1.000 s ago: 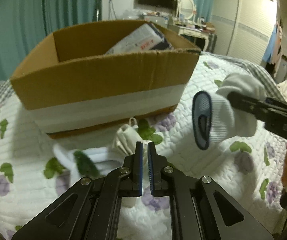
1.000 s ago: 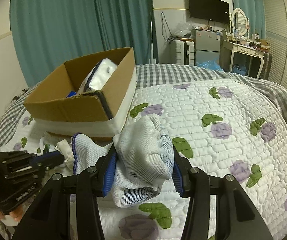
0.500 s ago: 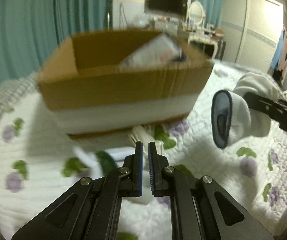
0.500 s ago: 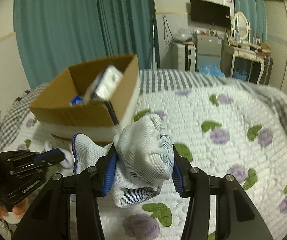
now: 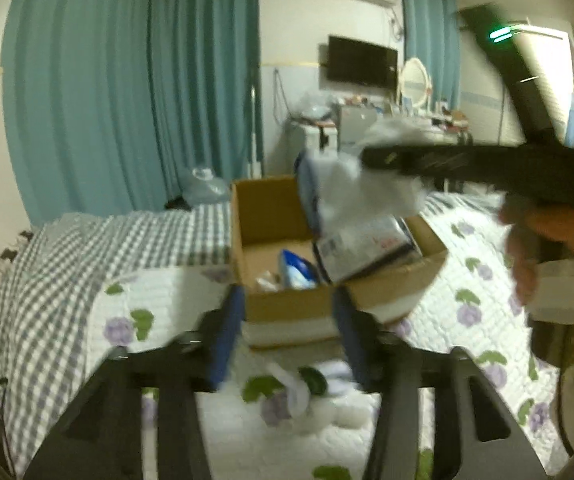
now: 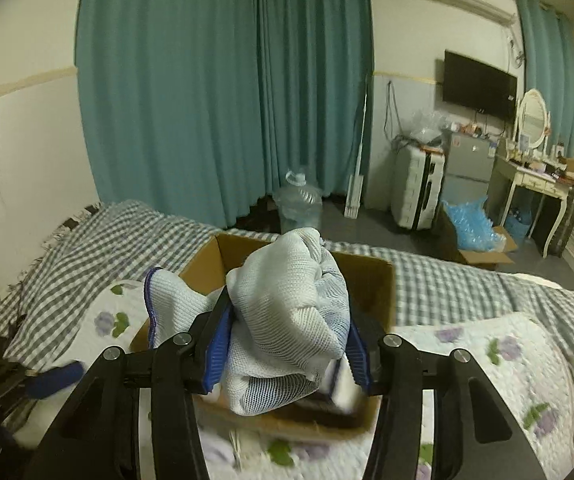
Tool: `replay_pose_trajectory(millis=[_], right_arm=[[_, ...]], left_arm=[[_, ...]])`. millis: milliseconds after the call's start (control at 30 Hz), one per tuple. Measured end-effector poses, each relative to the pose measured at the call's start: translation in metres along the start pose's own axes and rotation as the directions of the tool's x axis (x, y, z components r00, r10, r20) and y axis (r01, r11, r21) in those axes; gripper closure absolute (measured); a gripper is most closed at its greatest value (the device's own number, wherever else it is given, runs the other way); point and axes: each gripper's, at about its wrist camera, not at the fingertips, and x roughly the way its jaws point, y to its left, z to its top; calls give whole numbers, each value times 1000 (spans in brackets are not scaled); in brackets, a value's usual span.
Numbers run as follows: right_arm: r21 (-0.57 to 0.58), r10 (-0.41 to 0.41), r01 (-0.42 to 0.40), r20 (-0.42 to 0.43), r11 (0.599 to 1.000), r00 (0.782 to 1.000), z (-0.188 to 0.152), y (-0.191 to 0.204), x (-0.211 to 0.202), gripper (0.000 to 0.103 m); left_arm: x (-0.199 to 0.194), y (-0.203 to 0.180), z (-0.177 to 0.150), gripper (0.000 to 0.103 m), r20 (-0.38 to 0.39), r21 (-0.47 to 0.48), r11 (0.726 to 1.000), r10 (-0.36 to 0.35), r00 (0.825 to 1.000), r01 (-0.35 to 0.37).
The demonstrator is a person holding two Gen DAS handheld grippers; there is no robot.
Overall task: Organize soft objects
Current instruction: 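Lower the glove into the box and open the right gripper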
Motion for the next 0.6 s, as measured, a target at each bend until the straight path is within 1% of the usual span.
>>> replay_pose_trajectory(millis=[33,100,133,167,267,367,433,500,600], right_arm=[[-4,-7,7,-19,1000,1000,2,3,14,52],[-11,-27,26,-49,1000,998,2,7,35,43],[-14,-39,38,-63,999,997,0,8,45,29],[-16,-48,47,-58,999,997,-2,8,49,19],[-15,-60,60,-31,998,998,-6,6,52,9],[-16,-70,69,-20,997,997,-8,4,47,8],[-18,-79,79,1,997,997,-8,1,32,8],[-14,-81,81,18,997,997,-8,1,18,8],[-8,-67,67,29,998,997,-10,3,-13,8]], left_arm=[[2,3,1,48,23,-2,1000,8,1000,-8],[7,8,2,48,46,3,1000,18,999,-18],[10,11,2,48,44,0,1000,14,999,-14],[15,14,4,48,36,-5,1000,9,999,-8],[31,21,3,48,15,-23,1000,5,1000,-5],[42,25,-2,48,-5,-34,999,3,1000,-3],[45,26,-3,48,-19,-41,999,1,1000,-2],[41,25,-3,48,-26,-40,999,4,1000,-5],[22,27,2,47,-11,-49,999,22,1000,-22]])
